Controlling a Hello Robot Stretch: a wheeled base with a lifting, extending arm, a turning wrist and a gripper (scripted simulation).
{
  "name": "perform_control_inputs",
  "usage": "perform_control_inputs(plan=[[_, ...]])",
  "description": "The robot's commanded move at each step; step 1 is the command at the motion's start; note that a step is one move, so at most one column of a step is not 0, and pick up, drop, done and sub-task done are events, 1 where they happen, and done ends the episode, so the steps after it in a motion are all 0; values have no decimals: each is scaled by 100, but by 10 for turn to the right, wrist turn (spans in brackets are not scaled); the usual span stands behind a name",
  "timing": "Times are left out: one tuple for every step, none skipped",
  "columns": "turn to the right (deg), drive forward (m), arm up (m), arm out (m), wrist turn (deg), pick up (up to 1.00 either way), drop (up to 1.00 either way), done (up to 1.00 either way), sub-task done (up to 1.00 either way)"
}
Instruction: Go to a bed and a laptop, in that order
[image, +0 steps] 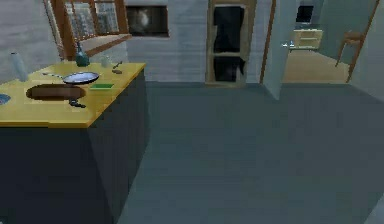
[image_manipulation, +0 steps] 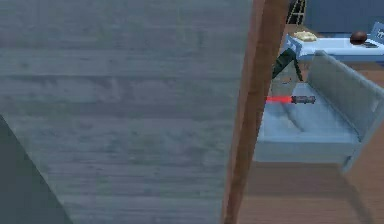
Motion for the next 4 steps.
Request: perform_control_inputs(plan=[[240,0,0,0,0,0,0,0,0],[0,75,0,0,0,0,0,0,0],[120,0,0,0,0,0,0,0,0],[0,100,0,0,0,0,0,0,0]])
